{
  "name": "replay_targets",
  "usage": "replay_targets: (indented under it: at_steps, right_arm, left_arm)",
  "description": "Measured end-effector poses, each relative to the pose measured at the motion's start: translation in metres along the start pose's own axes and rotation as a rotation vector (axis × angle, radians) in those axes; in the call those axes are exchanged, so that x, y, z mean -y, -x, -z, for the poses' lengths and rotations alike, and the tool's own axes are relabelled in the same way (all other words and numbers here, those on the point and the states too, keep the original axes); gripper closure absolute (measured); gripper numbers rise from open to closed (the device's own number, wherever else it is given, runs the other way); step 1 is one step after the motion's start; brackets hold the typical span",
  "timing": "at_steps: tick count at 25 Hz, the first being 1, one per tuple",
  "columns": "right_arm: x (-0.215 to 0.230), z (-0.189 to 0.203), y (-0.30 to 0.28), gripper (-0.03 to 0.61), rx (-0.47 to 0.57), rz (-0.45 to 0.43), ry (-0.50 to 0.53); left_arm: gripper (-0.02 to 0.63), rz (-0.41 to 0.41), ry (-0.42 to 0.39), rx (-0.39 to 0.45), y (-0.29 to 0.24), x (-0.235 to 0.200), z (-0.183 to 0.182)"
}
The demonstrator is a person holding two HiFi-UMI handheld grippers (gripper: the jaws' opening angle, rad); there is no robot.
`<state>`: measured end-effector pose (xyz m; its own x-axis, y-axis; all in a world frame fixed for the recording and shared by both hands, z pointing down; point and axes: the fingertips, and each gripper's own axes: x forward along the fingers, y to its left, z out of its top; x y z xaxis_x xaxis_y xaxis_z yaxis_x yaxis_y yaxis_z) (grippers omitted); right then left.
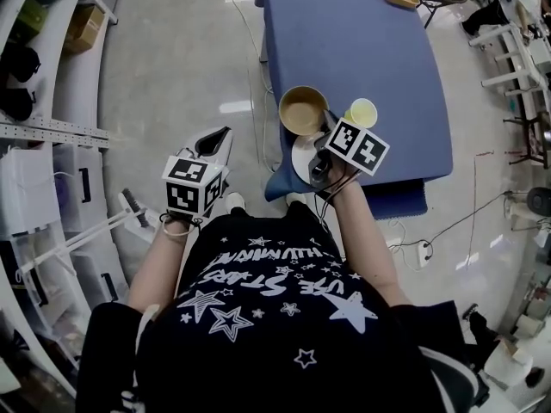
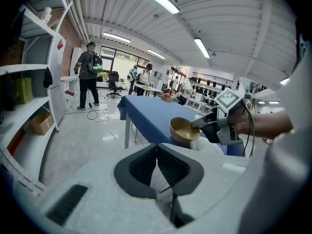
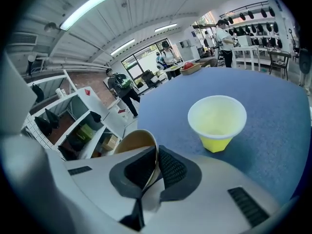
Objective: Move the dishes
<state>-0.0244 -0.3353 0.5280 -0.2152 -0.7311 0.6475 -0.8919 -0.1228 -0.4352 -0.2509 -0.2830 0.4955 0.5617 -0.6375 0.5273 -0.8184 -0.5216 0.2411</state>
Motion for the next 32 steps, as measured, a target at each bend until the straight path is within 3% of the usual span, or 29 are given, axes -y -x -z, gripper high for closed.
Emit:
replay_targets:
  at_steps: [9,20,32]
  right_arm:
    - [0.008,0.001,-0.009,0.554,0.015,0.069,-0.021]
    - [0.003,0.000,-0.005,0.454,0.002,0.001,0.006]
    - [0.008,0.007,0.024,0.459,0.025,0.037,0.030]
  left_arm:
    - [0.593,0.005,0.007,-0.011,-0.005,-0.010,0.003]
    - [0.592,0.023,-0.003,-0.005,-0.011,-0.003,-0.003]
    - [0.592,0.031,0.012,0.027,0.001,-0.004,-0.005]
